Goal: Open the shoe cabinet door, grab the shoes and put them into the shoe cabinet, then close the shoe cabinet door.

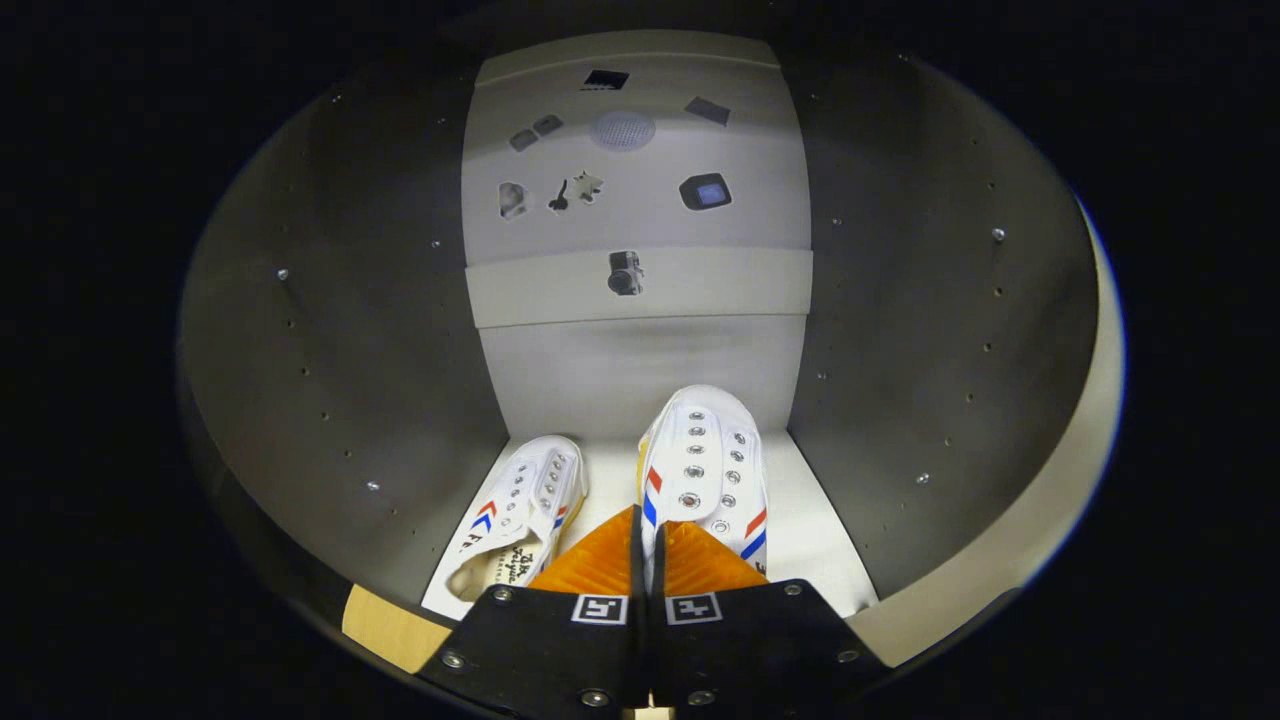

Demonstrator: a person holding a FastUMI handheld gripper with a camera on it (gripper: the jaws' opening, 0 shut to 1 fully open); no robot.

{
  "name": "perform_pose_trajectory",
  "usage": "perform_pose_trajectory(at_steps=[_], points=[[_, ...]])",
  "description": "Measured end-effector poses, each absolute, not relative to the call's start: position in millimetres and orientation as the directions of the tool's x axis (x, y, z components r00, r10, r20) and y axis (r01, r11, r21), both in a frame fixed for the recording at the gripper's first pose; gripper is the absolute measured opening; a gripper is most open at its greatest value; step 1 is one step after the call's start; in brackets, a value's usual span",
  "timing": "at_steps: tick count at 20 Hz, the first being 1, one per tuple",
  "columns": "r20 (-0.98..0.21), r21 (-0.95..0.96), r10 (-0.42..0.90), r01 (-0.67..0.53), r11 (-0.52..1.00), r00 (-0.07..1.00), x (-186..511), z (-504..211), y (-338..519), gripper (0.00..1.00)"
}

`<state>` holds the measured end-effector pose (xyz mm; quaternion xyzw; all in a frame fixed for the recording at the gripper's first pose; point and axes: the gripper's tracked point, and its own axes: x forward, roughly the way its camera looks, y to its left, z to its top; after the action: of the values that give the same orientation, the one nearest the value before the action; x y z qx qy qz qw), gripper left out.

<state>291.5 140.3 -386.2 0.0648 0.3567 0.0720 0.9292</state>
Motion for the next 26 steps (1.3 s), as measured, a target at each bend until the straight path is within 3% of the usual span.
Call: perform_pose_trajectory(at_steps=[8, 9, 10, 13, 18, 21, 26], points=[[-0.700, 0.138, 0.157, -0.084, 0.987, 0.696, 304, -440, 148, 0.05], [-0.676, 0.142, 0.159, -0.084, 0.986, 0.719, 306, -435, 149, 0.15], [-0.665, 0.131, 0.156, -0.092, 0.987, 0.730, 305, -433, 150, 0.17], [-0.628, 0.070, 0.103, -0.076, 0.995, 0.771, 300, -413, 135, 0.38], [-0.589, 0.170, 0.206, -0.130, 0.977, 0.781, 251, -371, 134, 0.56], [-0.535, 0.140, 0.199, -0.146, 0.979, 0.821, 214, -337, 120, 0.74], [-0.458, 0.131, 0.177, -0.130, 0.983, 0.871, 151, -291, 102, 0.86]])
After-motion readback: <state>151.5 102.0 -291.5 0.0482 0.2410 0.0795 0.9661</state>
